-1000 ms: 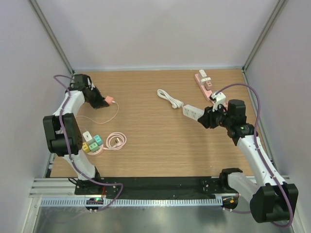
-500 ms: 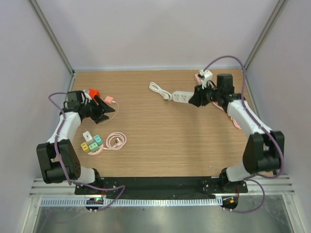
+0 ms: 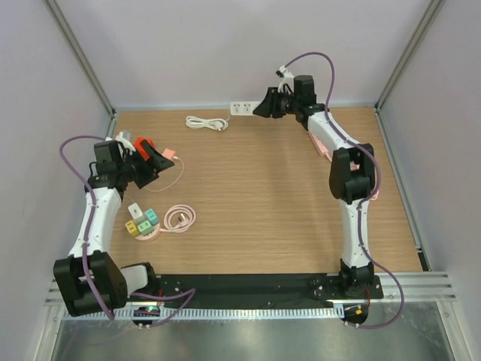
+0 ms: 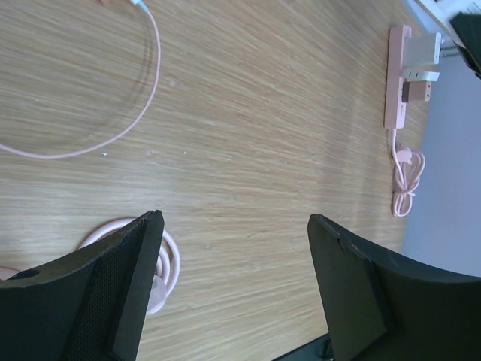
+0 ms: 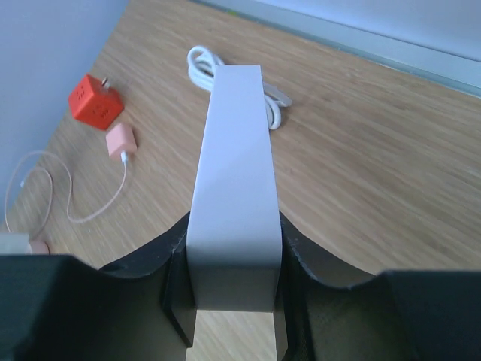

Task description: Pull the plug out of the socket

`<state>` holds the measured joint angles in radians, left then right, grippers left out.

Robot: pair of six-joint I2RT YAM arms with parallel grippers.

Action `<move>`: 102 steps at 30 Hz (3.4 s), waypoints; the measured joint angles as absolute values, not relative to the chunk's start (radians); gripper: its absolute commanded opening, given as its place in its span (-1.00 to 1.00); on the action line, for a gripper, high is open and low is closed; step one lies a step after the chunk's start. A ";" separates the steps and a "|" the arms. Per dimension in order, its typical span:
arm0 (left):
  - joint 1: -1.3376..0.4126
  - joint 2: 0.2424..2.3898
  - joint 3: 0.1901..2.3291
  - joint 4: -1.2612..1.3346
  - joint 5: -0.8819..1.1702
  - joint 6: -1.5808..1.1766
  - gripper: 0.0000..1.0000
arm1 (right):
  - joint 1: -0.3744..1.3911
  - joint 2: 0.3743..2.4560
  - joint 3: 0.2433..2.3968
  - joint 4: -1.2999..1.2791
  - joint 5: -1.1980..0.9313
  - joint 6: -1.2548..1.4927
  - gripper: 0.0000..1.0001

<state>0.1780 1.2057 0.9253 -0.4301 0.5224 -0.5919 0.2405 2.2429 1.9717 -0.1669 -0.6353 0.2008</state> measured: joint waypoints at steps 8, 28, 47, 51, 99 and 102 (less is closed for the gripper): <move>0.178 1.179 0.924 -0.429 0.490 -0.564 0.72 | 0.239 2.460 2.112 -0.097 -0.538 0.410 -0.98; 0.178 1.178 0.910 -0.419 0.491 -0.541 0.77 | 0.235 2.577 2.151 -0.139 -0.387 0.517 0.56; 0.178 1.084 0.902 -0.421 0.454 -0.538 0.99 | 0.192 2.164 1.963 -0.350 -0.377 -0.070 0.99; 0.178 1.084 0.899 -0.420 0.454 -0.540 1.00 | 0.179 1.960 1.835 -0.367 -0.377 -0.193 0.99; 0.178 1.084 0.842 -0.304 0.599 -0.620 0.99 | -0.059 2.227 1.711 -0.464 -0.197 -0.294 -0.97; 0.178 1.087 0.825 -0.262 0.639 -0.651 0.99 | -0.059 2.202 1.668 -0.424 -0.200 -0.305 -0.98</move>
<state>0.1780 1.0870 0.8249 -0.2619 0.6388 -0.6506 -0.0589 2.2024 1.6684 -0.4240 -0.2001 -0.3050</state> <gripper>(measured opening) 0.996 0.534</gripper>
